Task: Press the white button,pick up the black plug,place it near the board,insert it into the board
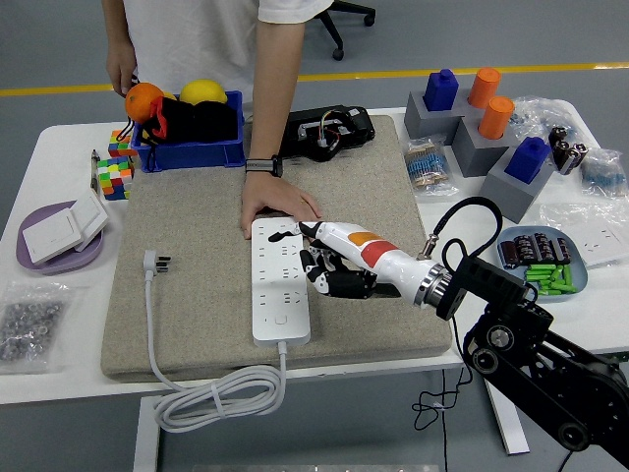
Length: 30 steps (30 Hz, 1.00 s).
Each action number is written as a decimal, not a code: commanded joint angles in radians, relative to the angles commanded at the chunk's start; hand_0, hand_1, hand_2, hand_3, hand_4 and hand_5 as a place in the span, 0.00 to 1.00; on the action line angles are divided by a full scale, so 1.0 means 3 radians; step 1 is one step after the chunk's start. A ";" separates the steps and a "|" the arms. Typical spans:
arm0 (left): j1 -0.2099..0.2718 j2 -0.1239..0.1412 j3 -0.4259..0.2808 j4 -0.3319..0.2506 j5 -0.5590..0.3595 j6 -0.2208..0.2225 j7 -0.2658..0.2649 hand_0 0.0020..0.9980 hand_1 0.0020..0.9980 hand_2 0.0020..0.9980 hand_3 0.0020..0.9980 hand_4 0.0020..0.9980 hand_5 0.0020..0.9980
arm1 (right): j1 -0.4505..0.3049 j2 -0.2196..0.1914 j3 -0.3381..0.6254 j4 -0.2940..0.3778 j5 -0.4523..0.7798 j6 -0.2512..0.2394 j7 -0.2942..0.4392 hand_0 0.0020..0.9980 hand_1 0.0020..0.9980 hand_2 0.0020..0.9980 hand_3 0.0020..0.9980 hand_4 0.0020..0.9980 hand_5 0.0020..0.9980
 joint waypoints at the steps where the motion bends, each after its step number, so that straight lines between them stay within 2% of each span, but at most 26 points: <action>1: 0.0000 0.0000 0.0010 0.0000 -0.0009 -0.0002 -0.0001 0.79 0.74 0.71 0.77 0.54 0.46 | -0.0009 -0.0004 0.0021 -0.0019 -0.0013 -0.0006 0.0008 0.88 0.84 0.82 0.85 0.89 0.15; 5: -0.0012 0.0002 0.0044 0.0000 -0.0042 -0.0006 -0.0005 0.79 0.74 0.71 0.77 0.54 0.46 | -0.0036 -0.0007 0.0112 -0.0121 -0.0096 -0.0002 -0.0034 0.88 0.84 0.82 0.85 0.89 0.15; 6: -0.0015 0.0004 0.0056 0.0000 -0.0052 -0.0007 -0.0005 0.79 0.74 0.71 0.77 0.54 0.46 | -0.0052 -0.0001 0.0155 -0.0159 -0.0147 0.0013 -0.0068 0.96 0.93 0.92 0.98 1.00 0.34; 12: -0.0009 0.0011 0.0052 0.0000 -0.0035 -0.0012 -0.0002 0.79 0.74 0.71 0.77 0.54 0.46 | -0.0136 0.0008 0.0390 -0.0314 -0.0363 0.0020 -0.0103 0.96 0.93 0.92 0.98 1.00 0.34; 13: -0.0005 0.0014 0.0047 0.0000 -0.0024 -0.0014 0.0000 0.79 0.74 0.71 0.77 0.54 0.46 | -0.0154 0.0008 0.0451 -0.0342 -0.0422 0.0021 -0.0107 0.97 0.94 0.93 0.95 1.00 0.43; 17: 0.0003 0.0019 0.0033 0.0000 -0.0001 -0.0017 0.0002 0.79 0.74 0.71 0.77 0.54 0.46 | -0.0201 0.0005 0.0600 -0.0404 -0.0503 0.0015 -0.0078 0.97 0.94 0.93 0.95 1.00 0.43; 18: 0.0004 0.0020 0.0034 0.0000 0.0000 -0.0017 0.0002 0.79 0.74 0.71 0.77 0.54 0.46 | -0.0212 0.0004 0.0633 -0.0415 -0.0512 0.0015 -0.0067 0.98 0.94 0.92 0.83 1.00 0.43; 23: 0.0011 0.0024 0.0033 0.0000 0.0013 -0.0021 0.0001 0.79 0.74 0.71 0.77 0.54 0.46 | -0.0279 0.0006 0.0796 -0.0482 -0.0538 -0.0011 0.0016 0.98 0.94 0.92 0.83 1.00 0.43; 24: 0.0013 0.0023 0.0036 0.0000 0.0011 -0.0022 0.0000 0.79 0.74 0.71 0.77 0.54 0.45 | -0.0289 0.0008 0.0816 -0.0492 -0.0539 -0.0019 0.0032 0.97 0.90 0.87 0.49 1.00 0.39; 29: 0.0017 0.0020 0.0046 0.0000 0.0011 -0.0027 -0.0001 0.79 0.74 0.71 0.77 0.54 0.45 | -0.0326 0.0016 0.0875 -0.0519 -0.0513 -0.0053 0.0095 0.97 0.90 0.87 0.49 1.00 0.39; 30: 0.0016 0.0019 0.0046 0.0000 0.0008 -0.0025 -0.0002 0.79 0.74 0.71 0.77 0.54 0.46 | -0.0327 0.0017 0.0881 -0.0525 -0.0496 -0.0065 0.0116 0.94 0.89 0.82 0.33 1.00 0.35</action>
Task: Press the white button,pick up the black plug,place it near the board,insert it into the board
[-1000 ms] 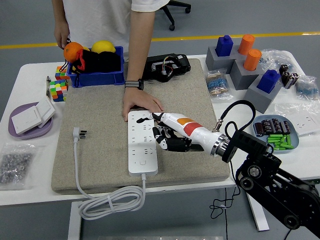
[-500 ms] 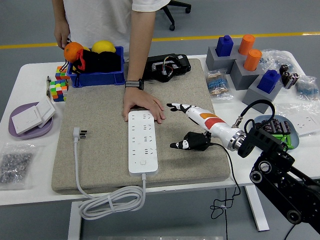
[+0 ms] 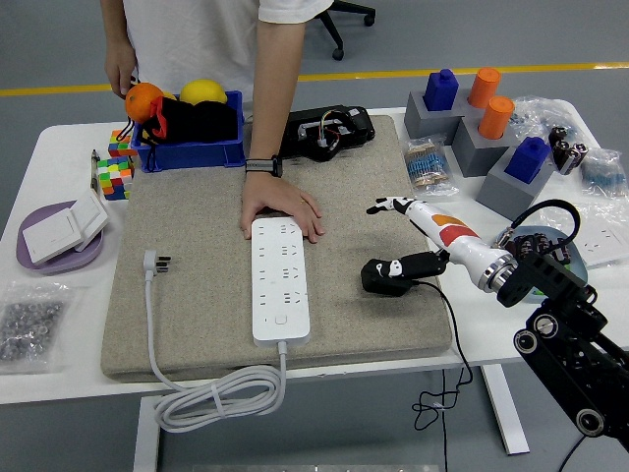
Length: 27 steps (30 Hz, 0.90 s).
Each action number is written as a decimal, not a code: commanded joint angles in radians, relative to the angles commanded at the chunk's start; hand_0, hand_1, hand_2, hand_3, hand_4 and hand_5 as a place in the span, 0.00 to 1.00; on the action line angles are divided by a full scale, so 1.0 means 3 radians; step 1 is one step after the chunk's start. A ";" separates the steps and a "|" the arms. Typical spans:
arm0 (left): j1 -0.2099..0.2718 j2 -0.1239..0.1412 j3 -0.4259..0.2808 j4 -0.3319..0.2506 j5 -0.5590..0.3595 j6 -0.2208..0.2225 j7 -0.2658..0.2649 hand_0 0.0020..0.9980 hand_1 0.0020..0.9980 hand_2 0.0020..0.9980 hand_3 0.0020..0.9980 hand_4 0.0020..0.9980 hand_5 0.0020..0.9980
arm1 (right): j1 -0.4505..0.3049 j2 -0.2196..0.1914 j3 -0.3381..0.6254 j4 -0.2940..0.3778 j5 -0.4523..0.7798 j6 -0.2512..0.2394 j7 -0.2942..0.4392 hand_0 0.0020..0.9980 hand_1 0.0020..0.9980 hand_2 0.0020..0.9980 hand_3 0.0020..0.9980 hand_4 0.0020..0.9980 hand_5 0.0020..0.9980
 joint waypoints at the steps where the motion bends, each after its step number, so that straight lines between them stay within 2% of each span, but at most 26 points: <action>1: -0.0001 0.0000 0.0002 0.0000 -0.0003 0.0000 -0.0001 0.79 0.74 0.71 0.77 0.54 0.46 | -0.0001 0.0001 0.0006 -0.0005 0.0007 -0.0006 0.0009 0.94 0.89 0.82 0.33 1.00 0.35; 9: 0.0007 -0.0007 -0.0001 0.0000 -0.0020 0.0005 -0.0001 0.79 0.74 0.71 0.77 0.55 0.46 | -0.0015 0.0004 0.0033 -0.0083 -0.0014 0.0049 -0.0036 0.94 0.87 0.82 0.33 1.00 0.32; 12: 0.0014 -0.0015 -0.0010 0.0000 -0.0020 0.0007 0.0002 0.79 0.74 0.71 0.77 0.55 0.46 | -0.0024 0.0017 0.0018 -0.0131 0.0017 0.0023 0.0013 0.94 0.87 0.82 0.33 1.00 0.32; 13: 0.0015 -0.0017 -0.0009 0.0000 -0.0023 0.0008 0.0002 0.79 0.74 0.71 0.77 0.55 0.46 | -0.0024 0.0019 0.0014 -0.0142 0.0022 0.0018 0.0021 0.92 0.85 0.82 0.35 1.00 0.28; 18: 0.0016 -0.0019 -0.0014 0.0000 -0.0015 0.0008 -0.0001 0.79 0.74 0.71 0.77 0.55 0.46 | -0.0037 0.0023 0.0005 -0.0197 0.0009 0.0032 0.0007 0.92 0.85 0.82 0.35 1.00 0.28; 19: 0.0017 -0.0018 -0.0017 0.0000 -0.0009 0.0007 -0.0002 0.79 0.74 0.71 0.77 0.55 0.46 | -0.0044 0.0023 0.0002 -0.0213 0.0007 0.0041 -0.0003 0.92 0.84 0.82 0.37 1.00 0.26; 23: 0.0023 -0.0019 -0.0043 0.0000 0.0024 0.0006 -0.0003 0.79 0.74 0.71 0.77 0.55 0.46 | -0.0063 0.0029 0.0000 -0.0252 0.0017 0.0053 -0.0025 0.92 0.84 0.82 0.37 1.00 0.26; 24: 0.0022 -0.0019 -0.0046 0.0000 0.0027 0.0006 -0.0003 0.79 0.74 0.71 0.77 0.55 0.46 | -0.0064 0.0031 0.0002 -0.0258 0.0016 0.0054 -0.0028 0.92 0.83 0.81 0.43 1.00 0.25; 27: 0.0011 -0.0020 -0.0050 0.0000 0.0036 0.0007 -0.0005 0.79 0.74 0.71 0.77 0.55 0.46 | -0.0054 0.0036 0.0011 -0.0296 0.0013 0.0058 -0.0025 0.92 0.83 0.81 0.43 1.00 0.25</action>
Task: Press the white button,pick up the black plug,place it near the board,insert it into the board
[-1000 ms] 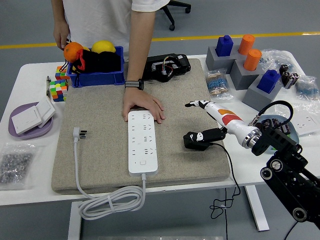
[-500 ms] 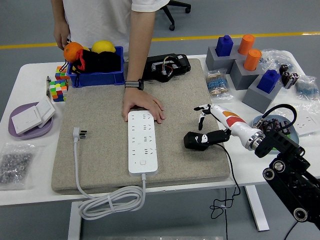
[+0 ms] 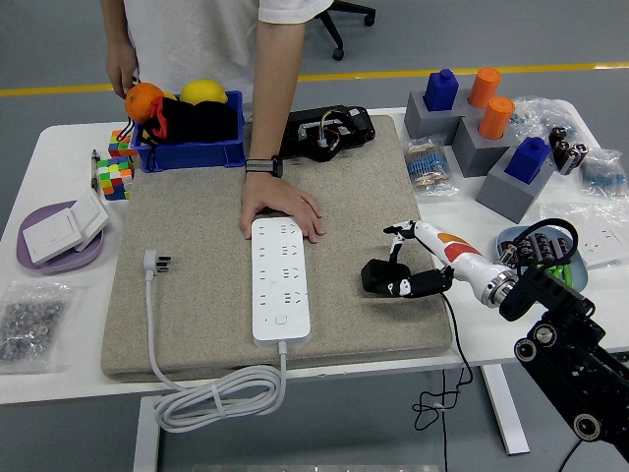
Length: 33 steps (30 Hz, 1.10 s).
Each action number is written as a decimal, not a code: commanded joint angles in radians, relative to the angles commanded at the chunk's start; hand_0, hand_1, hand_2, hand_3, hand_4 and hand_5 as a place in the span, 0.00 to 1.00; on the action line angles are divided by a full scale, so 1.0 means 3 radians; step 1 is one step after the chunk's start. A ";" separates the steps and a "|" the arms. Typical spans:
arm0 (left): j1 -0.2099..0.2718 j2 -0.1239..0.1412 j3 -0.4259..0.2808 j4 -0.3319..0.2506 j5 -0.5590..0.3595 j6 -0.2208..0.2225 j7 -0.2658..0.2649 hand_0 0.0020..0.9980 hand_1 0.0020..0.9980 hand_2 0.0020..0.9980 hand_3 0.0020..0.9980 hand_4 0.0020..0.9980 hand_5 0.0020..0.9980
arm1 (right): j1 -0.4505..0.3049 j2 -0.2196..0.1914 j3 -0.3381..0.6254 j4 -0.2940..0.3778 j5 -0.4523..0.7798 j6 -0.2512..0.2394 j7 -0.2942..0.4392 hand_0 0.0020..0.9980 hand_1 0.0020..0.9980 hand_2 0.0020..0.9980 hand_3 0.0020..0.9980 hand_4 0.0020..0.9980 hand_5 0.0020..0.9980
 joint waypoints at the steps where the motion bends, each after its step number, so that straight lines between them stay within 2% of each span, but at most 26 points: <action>1: -0.0002 0.0000 0.0000 0.0000 0.0002 0.0000 -0.0001 0.79 0.74 0.71 0.77 0.55 0.46 | 0.0002 0.0000 0.0000 -0.0006 0.0000 0.0000 0.0002 0.92 0.83 0.81 0.43 1.00 0.25; 8: -0.0012 -0.0003 0.0010 0.0000 -0.0021 0.0002 -0.0002 0.79 0.74 0.71 0.77 0.55 0.46 | 0.0014 0.0005 -0.0040 -0.0075 0.0021 -0.0037 0.0038 0.90 0.81 0.80 0.45 1.00 0.25; 9: -0.0013 -0.0004 0.0013 0.0000 -0.0025 0.0003 -0.0003 0.79 0.74 0.71 0.77 0.55 0.46 | 0.0015 0.0001 -0.0048 -0.0085 0.0021 -0.0034 0.0036 0.85 0.78 0.76 0.44 1.00 0.22; 15: -0.0012 -0.0005 0.0018 0.0000 -0.0032 0.0002 -0.0003 0.79 0.74 0.71 0.77 0.55 0.46 | 0.0018 -0.0006 -0.0071 -0.0094 0.0022 -0.0017 0.0023 0.85 0.78 0.76 0.44 1.00 0.22; 16: -0.0011 -0.0005 0.0017 0.0000 -0.0032 0.0002 -0.0003 0.79 0.74 0.71 0.77 0.55 0.46 | 0.0018 -0.0006 -0.0073 -0.0093 0.0026 -0.0014 0.0022 0.82 0.76 0.74 0.43 0.99 0.20; 27: -0.0007 -0.0009 0.0012 0.0000 -0.0029 0.0002 -0.0004 0.79 0.74 0.71 0.77 0.55 0.46 | 0.0047 0.0010 -0.0078 -0.0163 0.0071 0.0012 0.0027 0.80 0.75 0.73 0.42 0.97 0.19; 28: -0.0005 -0.0010 0.0008 0.0000 -0.0028 0.0001 -0.0002 0.79 0.74 0.71 0.77 0.55 0.46 | 0.0050 0.0013 -0.0077 -0.0175 0.0076 0.0014 0.0030 0.72 0.70 0.69 0.42 0.96 0.18; 32: -0.0012 -0.0011 0.0005 0.0000 -0.0022 0.0001 -0.0002 0.79 0.74 0.71 0.77 0.55 0.46 | 0.0056 0.0018 -0.0076 -0.0193 0.0090 0.0008 0.0041 0.72 0.70 0.69 0.42 0.96 0.18; 33: -0.0013 -0.0011 0.0006 0.0000 -0.0023 0.0001 -0.0002 0.79 0.74 0.71 0.77 0.55 0.46 | 0.0056 0.0019 -0.0076 -0.0195 0.0097 0.0011 0.0039 0.68 0.67 0.68 0.42 0.95 0.18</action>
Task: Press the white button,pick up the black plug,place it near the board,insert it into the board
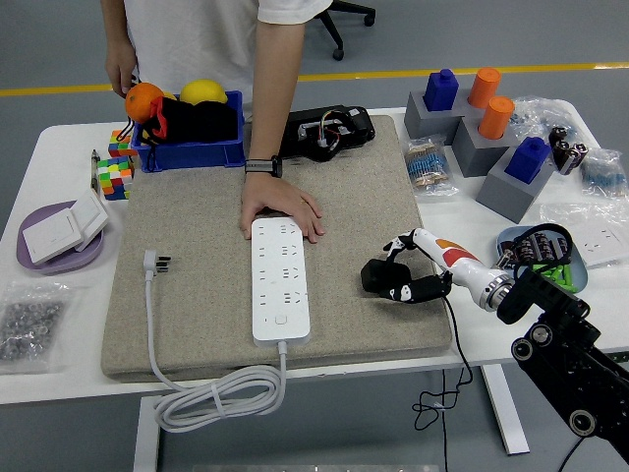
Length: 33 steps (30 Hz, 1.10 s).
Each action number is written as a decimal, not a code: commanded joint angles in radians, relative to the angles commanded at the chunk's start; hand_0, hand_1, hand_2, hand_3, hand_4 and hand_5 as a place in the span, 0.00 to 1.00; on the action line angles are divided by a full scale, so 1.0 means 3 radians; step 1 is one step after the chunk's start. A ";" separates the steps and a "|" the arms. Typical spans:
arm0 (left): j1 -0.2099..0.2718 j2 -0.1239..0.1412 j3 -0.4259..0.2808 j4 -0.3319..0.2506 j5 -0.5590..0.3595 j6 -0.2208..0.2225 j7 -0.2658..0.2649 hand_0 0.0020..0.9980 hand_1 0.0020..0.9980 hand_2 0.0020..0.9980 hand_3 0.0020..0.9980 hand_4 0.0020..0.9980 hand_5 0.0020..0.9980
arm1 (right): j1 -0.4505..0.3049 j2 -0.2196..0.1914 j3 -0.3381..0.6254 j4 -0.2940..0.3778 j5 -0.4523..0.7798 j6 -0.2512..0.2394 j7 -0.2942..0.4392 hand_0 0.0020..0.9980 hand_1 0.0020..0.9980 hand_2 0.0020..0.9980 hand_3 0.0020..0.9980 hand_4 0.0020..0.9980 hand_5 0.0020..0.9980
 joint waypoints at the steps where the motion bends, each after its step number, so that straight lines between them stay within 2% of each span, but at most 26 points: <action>1: 0.0000 -0.0001 0.0001 0.0000 -0.0001 0.0000 0.0000 0.79 0.74 0.71 0.77 0.55 0.46 | -0.0002 0.0003 0.0003 -0.0003 0.0035 0.0005 -0.0004 0.68 0.67 0.68 0.42 0.95 0.18; 6: 0.0002 -0.0001 0.0006 0.0000 -0.0017 0.0001 -0.0001 0.79 0.74 0.71 0.77 0.55 0.46 | -0.0012 0.0013 0.0006 -0.0014 0.0082 0.0010 0.0001 0.68 0.67 0.68 0.42 0.95 0.18; 7: 0.0002 -0.0001 0.0004 0.0000 -0.0019 0.0002 -0.0001 0.79 0.74 0.71 0.77 0.55 0.46 | -0.0012 0.0013 0.0003 -0.0016 0.0079 0.0010 0.0001 0.46 0.60 0.63 0.41 0.94 0.17; 12: 0.0002 -0.0003 0.0008 0.0000 -0.0040 0.0006 -0.0001 0.79 0.74 0.71 0.77 0.55 0.46 | -0.0015 0.0017 -0.0012 -0.0028 0.0050 0.0009 -0.0011 0.46 0.60 0.63 0.41 0.94 0.17; 13: 0.0002 -0.0003 0.0010 0.0000 -0.0047 0.0007 -0.0002 0.79 0.74 0.71 0.77 0.55 0.46 | -0.0015 0.0017 -0.0016 -0.0030 0.0039 0.0014 -0.0019 0.40 0.56 0.60 0.41 0.93 0.14; 24: -0.0013 -0.0002 0.0015 0.0000 -0.0066 0.0011 -0.0005 0.79 0.74 0.70 0.77 0.55 0.46 | 0.0001 0.0016 -0.0027 -0.0018 0.0048 0.0011 -0.0022 0.39 0.54 0.59 0.41 0.92 0.11; 25: -0.0014 -0.0002 0.0015 0.0000 -0.0065 0.0011 -0.0005 0.79 0.74 0.71 0.77 0.55 0.46 | 0.0000 0.0016 -0.0030 -0.0018 0.0053 0.0018 -0.0031 0.32 0.50 0.55 0.41 0.92 0.07; 30: -0.0010 -0.0004 0.0021 0.0000 -0.0082 0.0012 -0.0005 0.79 0.74 0.71 0.77 0.55 0.46 | -0.0009 0.0015 -0.0046 -0.0020 0.0062 0.0019 -0.0043 0.32 0.50 0.55 0.41 0.92 0.07; 31: -0.0008 -0.0004 0.0021 0.0000 -0.0084 0.0012 -0.0004 0.79 0.74 0.71 0.77 0.55 0.46 | -0.0011 0.0016 -0.0048 -0.0021 0.0065 0.0014 -0.0037 0.31 0.47 0.49 0.43 0.89 0.00; 33: -0.0005 -0.0005 0.0020 0.0000 -0.0085 0.0011 -0.0003 0.79 0.74 0.71 0.77 0.55 0.46 | -0.0015 0.0015 -0.0056 -0.0019 0.0070 0.0005 -0.0021 0.31 0.47 0.49 0.43 0.89 0.00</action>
